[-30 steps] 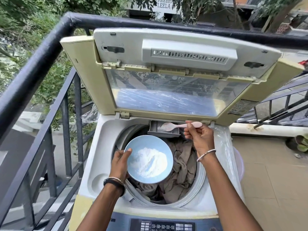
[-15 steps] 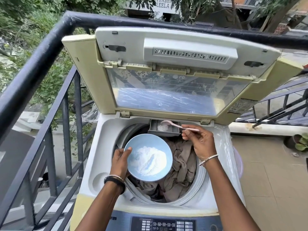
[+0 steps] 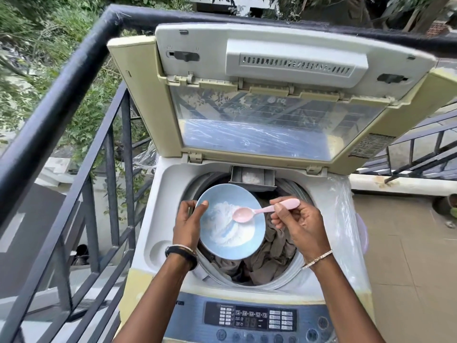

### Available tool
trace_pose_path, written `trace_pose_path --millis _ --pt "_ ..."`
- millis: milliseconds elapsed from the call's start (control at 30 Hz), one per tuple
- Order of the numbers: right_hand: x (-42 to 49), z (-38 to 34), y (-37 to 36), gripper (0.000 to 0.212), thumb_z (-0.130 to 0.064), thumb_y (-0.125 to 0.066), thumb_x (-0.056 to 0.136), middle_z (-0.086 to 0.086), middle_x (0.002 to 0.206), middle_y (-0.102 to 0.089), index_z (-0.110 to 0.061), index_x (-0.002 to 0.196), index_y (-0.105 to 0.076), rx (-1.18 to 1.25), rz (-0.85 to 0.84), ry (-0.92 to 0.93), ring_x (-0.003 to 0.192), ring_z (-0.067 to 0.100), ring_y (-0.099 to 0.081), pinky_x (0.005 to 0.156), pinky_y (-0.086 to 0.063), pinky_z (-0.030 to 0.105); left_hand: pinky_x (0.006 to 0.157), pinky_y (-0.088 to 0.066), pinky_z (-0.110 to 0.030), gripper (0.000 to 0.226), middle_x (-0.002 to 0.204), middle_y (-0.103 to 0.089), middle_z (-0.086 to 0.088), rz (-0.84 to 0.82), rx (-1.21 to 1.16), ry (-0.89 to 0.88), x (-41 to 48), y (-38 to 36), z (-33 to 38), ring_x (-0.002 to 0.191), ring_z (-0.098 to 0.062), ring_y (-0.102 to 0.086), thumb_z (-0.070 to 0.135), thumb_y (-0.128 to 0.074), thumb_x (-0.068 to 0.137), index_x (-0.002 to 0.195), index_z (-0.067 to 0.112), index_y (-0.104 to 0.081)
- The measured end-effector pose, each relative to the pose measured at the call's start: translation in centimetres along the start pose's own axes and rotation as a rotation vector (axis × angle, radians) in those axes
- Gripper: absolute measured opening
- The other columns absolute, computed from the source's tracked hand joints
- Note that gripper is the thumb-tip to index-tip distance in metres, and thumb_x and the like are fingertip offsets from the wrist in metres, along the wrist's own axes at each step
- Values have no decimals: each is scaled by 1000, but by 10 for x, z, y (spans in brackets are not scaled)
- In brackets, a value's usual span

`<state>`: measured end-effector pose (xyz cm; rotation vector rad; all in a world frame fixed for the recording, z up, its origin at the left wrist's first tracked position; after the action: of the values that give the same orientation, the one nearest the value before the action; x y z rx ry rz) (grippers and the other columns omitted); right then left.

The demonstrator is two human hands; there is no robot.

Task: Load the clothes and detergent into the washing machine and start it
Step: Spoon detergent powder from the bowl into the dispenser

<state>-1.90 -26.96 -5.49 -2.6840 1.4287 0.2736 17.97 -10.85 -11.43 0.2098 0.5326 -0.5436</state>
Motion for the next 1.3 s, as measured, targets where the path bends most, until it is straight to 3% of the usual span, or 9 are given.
trace_pose_path --millis 300,567,733,867,1033,1300 --pt "-5 15 -2 15 -5 -61 91 22 70 -66 4 100 -68 135 -29 -125 57 20 -60 53 -52 23 74 -39 -37 38 72 -58 5 30 47 -37 -2 -1 9 75 -23 -54 62 -69 58 73 29 -57" --pt "-17 26 -8 16 -5 -62 89 16 68 -64 5 100 -68 268 -39 -301 49 13 -52 38 -35 17 58 -30 -29 26 64 -50 8 20 41 -57 -11 -17 14 59 -13 -41 39 -72 79 69 24 -53" --pt "-17 29 -1 15 -3 -60 90 14 65 -63 5 100 -68 347 19 -389 48 13 -52 39 -34 16 65 -34 -32 27 66 -54 10 26 54 -18 -13 -19 16 64 -14 -47 50 -70 66 67 27 -55" --pt "-15 27 10 15 -6 -63 89 12 64 -64 3 98 -69 433 85 -435 49 12 -54 40 -37 15 66 -35 -31 28 69 -54 7 16 17 9 -12 -18 15 69 -17 -48 43 -72 76 66 25 -53" --pt "-2 21 29 14 -7 -62 88 8 62 -65 1 98 -69 508 176 -423 47 9 -56 39 -37 13 71 -35 -33 25 74 -51 1 35 -50 75 -7 -21 11 75 -20 -46 31 -72 82 72 18 -52" --pt "51 7 48 8 -5 -62 89 3 57 -66 -2 95 -67 503 360 -238 45 7 -57 40 -38 12 58 -42 -29 24 74 -56 -5 47 -115 198 -5 -20 -9 64 -23 -52 25 -69 85 74 16 -50"
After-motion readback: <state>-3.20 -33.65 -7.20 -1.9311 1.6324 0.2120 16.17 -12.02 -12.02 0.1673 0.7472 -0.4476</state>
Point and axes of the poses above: each hand's wrist, its own x-axis towards the middle knuckle, its own y-axis out of the back of the hand, z = x × y, the point moved 4 cm from there along x, towards the middle knuckle
